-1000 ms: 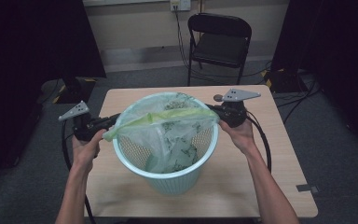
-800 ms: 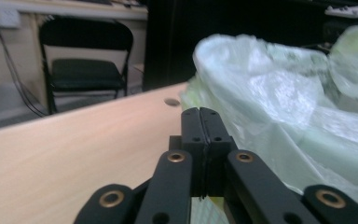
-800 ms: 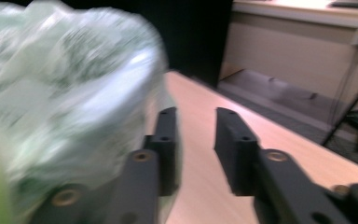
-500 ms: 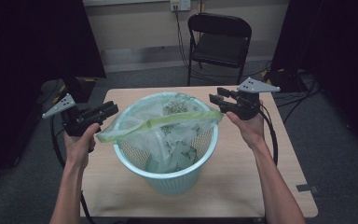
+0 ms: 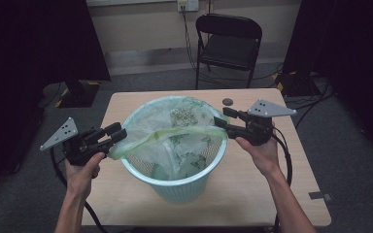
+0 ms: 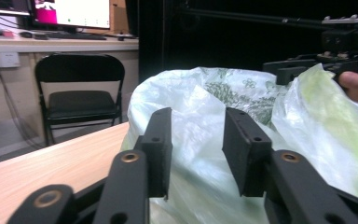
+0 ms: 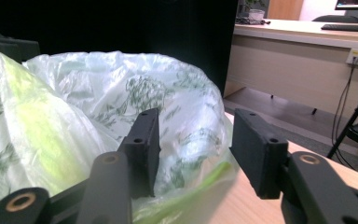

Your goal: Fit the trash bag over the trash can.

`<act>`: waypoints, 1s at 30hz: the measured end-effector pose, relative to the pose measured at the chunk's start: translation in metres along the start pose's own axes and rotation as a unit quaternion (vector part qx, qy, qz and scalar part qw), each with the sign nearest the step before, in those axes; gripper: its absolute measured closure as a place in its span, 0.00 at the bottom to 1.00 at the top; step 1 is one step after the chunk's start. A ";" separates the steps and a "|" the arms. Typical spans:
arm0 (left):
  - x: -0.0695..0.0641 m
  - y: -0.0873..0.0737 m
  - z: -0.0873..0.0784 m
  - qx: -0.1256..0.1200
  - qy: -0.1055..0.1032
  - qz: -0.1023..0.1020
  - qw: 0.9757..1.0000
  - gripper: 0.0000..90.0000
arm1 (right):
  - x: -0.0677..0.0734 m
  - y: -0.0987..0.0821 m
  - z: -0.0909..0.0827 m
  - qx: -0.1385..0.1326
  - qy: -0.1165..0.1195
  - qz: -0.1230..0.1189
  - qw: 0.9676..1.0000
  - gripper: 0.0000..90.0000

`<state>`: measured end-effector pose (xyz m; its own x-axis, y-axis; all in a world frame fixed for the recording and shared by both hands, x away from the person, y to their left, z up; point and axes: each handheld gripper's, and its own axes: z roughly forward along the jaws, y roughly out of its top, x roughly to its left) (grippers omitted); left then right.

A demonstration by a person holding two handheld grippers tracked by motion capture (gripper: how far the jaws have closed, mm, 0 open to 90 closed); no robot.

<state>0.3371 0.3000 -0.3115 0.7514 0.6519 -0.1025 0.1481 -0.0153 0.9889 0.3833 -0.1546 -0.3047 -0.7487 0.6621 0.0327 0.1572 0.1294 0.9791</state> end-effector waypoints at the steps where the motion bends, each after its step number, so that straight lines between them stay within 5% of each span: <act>1: -0.002 -0.001 -0.001 0.000 0.000 0.000 1.000 0.66 | 0.001 -0.001 -0.002 -0.002 0.005 0.006 1.000 0.57; 10: -0.022 -0.004 -0.015 0.002 -0.017 0.022 1.000 0.55 | 0.010 -0.004 -0.006 0.007 0.025 0.019 0.999 0.52; 13: -0.023 0.000 -0.016 0.004 -0.024 0.028 0.999 0.46 | 0.011 -0.002 -0.007 0.012 0.027 0.006 1.000 0.47; 16: -0.014 0.010 -0.014 -0.019 -0.036 0.022 0.999 0.44 | 0.011 0.001 -0.007 0.013 0.024 0.001 1.000 0.45; 18: -0.007 0.017 -0.009 -0.023 -0.024 0.018 0.999 0.50 | 0.010 0.004 -0.008 0.003 0.022 0.000 1.000 0.45; 22: 0.017 0.026 0.010 -0.006 -0.012 0.005 1.000 0.60 | 0.007 0.012 -0.014 -0.016 0.013 0.002 1.000 0.51; 27: 0.030 0.012 0.027 0.030 -0.014 -0.007 0.999 0.69 | 0.002 0.011 -0.022 -0.022 0.004 0.007 1.000 0.59; 30: 0.029 0.004 0.025 0.023 -0.012 -0.016 1.000 0.71 | 0.003 0.003 -0.023 -0.006 0.013 0.008 1.000 0.62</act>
<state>0.3759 0.2999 -0.3127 0.7609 0.6341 -0.1376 0.2021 -0.0301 0.9789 0.3670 -0.1692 -0.2966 -0.7622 0.6452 0.0536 0.1615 0.1093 0.9808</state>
